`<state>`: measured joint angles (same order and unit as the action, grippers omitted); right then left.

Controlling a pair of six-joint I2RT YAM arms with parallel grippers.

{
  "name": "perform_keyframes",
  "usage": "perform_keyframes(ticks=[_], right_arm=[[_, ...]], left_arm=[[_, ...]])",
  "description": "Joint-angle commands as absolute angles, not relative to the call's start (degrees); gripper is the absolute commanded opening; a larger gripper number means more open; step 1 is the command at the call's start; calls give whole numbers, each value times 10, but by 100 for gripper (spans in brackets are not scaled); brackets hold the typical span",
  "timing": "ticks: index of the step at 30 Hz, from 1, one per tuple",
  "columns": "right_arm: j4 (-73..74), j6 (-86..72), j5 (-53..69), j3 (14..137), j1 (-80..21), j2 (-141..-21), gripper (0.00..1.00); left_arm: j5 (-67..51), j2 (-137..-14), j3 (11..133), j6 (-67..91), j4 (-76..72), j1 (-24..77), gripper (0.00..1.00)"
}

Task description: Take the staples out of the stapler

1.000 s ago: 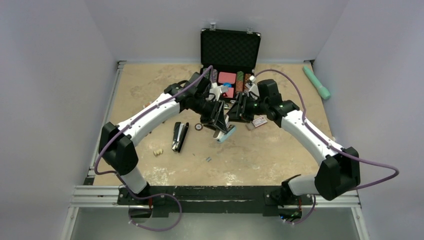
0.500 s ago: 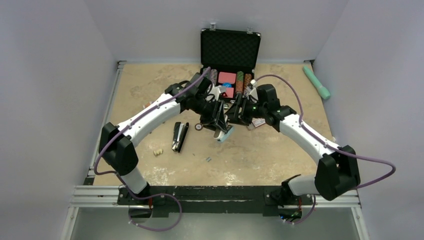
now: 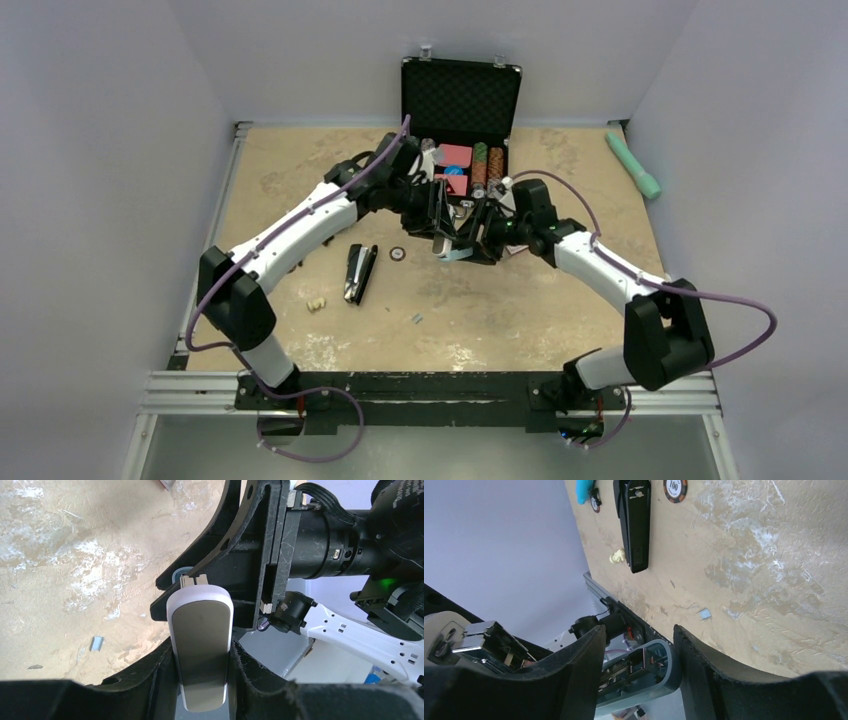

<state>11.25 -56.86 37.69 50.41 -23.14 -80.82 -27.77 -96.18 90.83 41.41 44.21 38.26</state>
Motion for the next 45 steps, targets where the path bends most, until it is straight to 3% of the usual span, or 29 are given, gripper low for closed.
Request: perform_keyframes(ticks=[1,13,17,22,27,33,45], right_arm=[[131,-557,388,532,-241,-784,55],[116,-535,460,538,-313,-871,46],[15,-583,494,448,-317,-903,28],[-58,-605,491,391,-324,-977,0],[-109,-636,529,364,-325,-1017,0],[-19,-607,517,387,-325,-986,0],[-53,-605,552,298,-324,-985,0]], left_arm=[[-214,-943,936,414,412,380,0],[-61,-1105,1052,477,611,396,0],[-18,-1149,1035,498,637,397,0],[23,-1157,939,525,545,403,0],[146,-1155,926,574,568,420,0],[302,-1197,983,605,660,443,0],[424,-1248,1119,496,713,430,0]])
